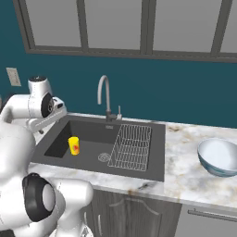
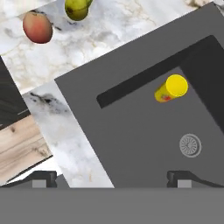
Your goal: Remove the pear and peach from the sink. Then move the bowl and cup from the counter to the sink for washing.
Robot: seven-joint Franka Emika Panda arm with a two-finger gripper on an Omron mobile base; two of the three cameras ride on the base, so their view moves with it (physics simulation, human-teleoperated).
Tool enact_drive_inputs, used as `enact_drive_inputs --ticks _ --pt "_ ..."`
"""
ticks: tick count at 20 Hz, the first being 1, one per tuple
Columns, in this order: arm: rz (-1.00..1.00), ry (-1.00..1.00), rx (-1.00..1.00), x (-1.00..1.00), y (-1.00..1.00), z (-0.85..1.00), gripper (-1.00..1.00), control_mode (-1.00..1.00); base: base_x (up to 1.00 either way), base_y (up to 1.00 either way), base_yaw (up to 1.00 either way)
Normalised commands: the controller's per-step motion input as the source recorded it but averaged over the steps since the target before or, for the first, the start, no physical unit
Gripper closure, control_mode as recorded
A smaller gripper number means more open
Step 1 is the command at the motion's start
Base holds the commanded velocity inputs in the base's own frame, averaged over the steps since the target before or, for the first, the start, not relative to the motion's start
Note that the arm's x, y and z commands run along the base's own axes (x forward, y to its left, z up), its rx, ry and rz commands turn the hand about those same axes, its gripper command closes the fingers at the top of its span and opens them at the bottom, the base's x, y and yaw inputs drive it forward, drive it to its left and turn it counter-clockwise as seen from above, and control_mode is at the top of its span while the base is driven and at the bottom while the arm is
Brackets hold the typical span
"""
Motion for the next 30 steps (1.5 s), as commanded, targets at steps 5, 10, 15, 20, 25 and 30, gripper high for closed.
enact_drive_inputs --ticks 5,10,15,20,25,30 --pt "-0.19 0.0 0.0 -0.32 -0.1 0.11 -1.0 -1.0 0.0 0.0 0.0" --pt "-0.19 0.0 0.0 -0.33 -0.14 0.12 -1.0 -1.0 0.0 0.0 0.0" --pt "-0.21 0.0 0.0 -0.32 -0.15 0.11 -1.0 -1.0 0.0 0.0 0.0" --pt "-0.21 0.0 -0.01 -0.3 -0.18 0.1 -1.0 -1.0 0.0 0.0 0.0" --pt "-0.21 0.01 -0.04 -0.28 -0.21 0.1 -1.0 -1.0 0.0 0.0 0.0" --pt "-0.2 0.03 -0.04 -0.27 -0.24 0.09 -1.0 -1.0 0.0 0.0 0.0"
